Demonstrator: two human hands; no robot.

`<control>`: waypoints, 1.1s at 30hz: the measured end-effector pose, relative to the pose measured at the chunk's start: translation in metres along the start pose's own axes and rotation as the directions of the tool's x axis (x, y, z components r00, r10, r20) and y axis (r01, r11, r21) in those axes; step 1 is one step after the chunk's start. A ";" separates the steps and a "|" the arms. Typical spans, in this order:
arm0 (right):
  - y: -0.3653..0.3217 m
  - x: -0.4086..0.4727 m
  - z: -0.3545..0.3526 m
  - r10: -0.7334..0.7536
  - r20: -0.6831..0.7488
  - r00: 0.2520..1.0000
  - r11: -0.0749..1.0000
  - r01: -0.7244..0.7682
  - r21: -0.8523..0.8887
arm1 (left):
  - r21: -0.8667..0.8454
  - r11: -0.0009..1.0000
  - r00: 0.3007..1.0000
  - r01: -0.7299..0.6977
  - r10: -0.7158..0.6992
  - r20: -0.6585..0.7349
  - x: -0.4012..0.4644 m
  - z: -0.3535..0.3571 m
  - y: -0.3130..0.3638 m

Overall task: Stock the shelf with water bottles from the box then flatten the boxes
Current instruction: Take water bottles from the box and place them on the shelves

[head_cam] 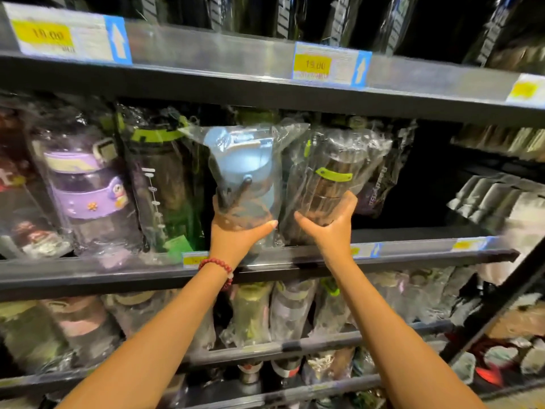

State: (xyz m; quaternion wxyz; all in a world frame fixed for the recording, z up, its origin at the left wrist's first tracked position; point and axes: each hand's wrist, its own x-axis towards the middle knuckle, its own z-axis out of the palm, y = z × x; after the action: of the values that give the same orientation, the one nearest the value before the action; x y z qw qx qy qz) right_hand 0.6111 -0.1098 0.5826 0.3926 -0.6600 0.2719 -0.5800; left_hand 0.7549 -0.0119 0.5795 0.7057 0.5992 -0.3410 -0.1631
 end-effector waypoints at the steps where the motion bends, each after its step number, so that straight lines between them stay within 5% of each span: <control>1: 0.001 0.001 -0.001 0.011 0.028 1.000 1.000 -0.011 -0.023 | 0.028 0.999 1.000 -0.028 0.027 0.015 0.004 0.001 -0.001; 5: 0.000 0.011 -0.004 0.032 0.065 0.997 0.997 -0.027 -0.076 | 0.075 0.991 0.991 -0.110 0.103 0.086 0.016 0.001 0.002; 11: 0.000 0.019 0.000 0.088 0.122 0.989 0.989 -0.072 -0.129 | 0.132 0.989 0.986 -0.060 0.038 0.164 0.030 -0.001 0.007; 17: 0.002 0.017 0.003 0.114 0.164 0.980 0.985 -0.090 -0.146 | 0.163 0.984 0.989 -0.074 0.051 0.140 0.032 -0.003 0.003; 25: 0.009 0.013 -0.006 0.163 0.196 0.967 0.912 -0.072 -0.405 | 0.240 0.960 0.981 -0.145 0.108 0.163 0.024 -0.007 0.008; 33: 0.011 0.015 0.007 0.143 0.155 0.977 0.898 -0.063 -0.435 | 0.327 0.944 0.987 -0.034 -0.019 0.157 0.028 -0.010 0.003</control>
State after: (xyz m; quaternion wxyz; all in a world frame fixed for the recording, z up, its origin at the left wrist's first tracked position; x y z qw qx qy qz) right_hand 0.6215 -0.1266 0.5812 0.2917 -0.7651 0.3900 -0.4213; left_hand 0.7813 -0.0213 0.5895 0.5671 0.6923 -0.4209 -0.1482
